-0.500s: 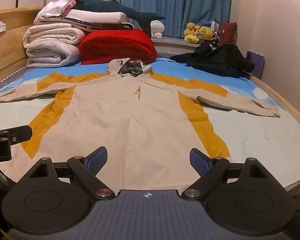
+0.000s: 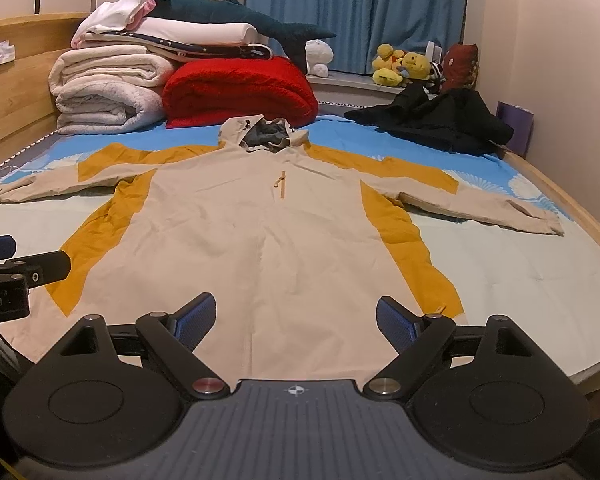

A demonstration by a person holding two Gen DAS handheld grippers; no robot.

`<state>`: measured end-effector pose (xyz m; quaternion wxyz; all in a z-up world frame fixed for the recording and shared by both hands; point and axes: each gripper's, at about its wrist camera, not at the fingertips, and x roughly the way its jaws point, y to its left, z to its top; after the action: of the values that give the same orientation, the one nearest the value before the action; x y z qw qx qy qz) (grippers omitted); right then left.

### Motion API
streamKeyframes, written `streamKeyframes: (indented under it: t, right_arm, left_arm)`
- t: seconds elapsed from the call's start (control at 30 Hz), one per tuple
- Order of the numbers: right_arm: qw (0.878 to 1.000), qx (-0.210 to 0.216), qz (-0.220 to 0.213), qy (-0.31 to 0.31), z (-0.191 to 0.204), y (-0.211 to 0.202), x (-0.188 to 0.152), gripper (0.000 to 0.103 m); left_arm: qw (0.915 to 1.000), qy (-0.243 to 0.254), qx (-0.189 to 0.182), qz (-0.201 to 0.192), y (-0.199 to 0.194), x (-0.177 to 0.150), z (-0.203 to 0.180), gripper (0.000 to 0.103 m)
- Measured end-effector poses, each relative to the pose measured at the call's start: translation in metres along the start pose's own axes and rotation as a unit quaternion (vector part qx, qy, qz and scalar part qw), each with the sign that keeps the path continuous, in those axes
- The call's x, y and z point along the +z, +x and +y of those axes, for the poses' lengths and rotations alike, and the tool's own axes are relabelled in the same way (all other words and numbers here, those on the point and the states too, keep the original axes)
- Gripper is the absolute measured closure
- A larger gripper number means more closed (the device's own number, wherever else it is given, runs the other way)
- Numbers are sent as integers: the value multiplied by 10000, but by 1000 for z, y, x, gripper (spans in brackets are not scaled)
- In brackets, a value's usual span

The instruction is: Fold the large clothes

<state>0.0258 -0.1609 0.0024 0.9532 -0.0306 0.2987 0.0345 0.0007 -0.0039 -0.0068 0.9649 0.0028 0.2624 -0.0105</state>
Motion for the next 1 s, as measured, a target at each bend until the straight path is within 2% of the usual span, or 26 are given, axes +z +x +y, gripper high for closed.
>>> streamKeyframes:
  t: [0.37, 0.5, 0.7, 0.83, 0.9, 0.93, 0.97, 1.0]
  right_arm:
    - [10000, 9, -3, 11, 1, 0, 1, 17]
    - [10000, 7, -4, 2, 1, 0, 0, 17]
    - [10000, 5, -3, 10, 1, 0, 0, 20]
    - [10000, 26, 24, 64, 2, 0, 1, 25]
    - [9999, 33, 11, 98, 2, -1, 2, 33]
    - [9999, 16, -16, 108, 1, -1, 3, 43]
    - [9999, -13, -69, 139, -3, -1, 5, 48]
    - [9997, -58, -154, 177, -8, 0, 9, 48]
  left_arm:
    - [10000, 31, 1, -40, -1, 0, -1, 29]
    - [9999, 82, 30, -94, 0, -1, 0, 35]
    - [9998, 183, -10, -35, 0, -1, -1, 57]
    - [9997, 238, -29, -36, 0, -2, -2, 71]
    - [9997, 249, -57, -5, 1, -2, -2, 73]
    - [9997, 251, -71, 36, 1, -1, -1, 73]
    - [9997, 251, -70, 26, 3, 1, 1, 73]
    - [9997, 233, -41, 42, 4, 3, 5, 73]
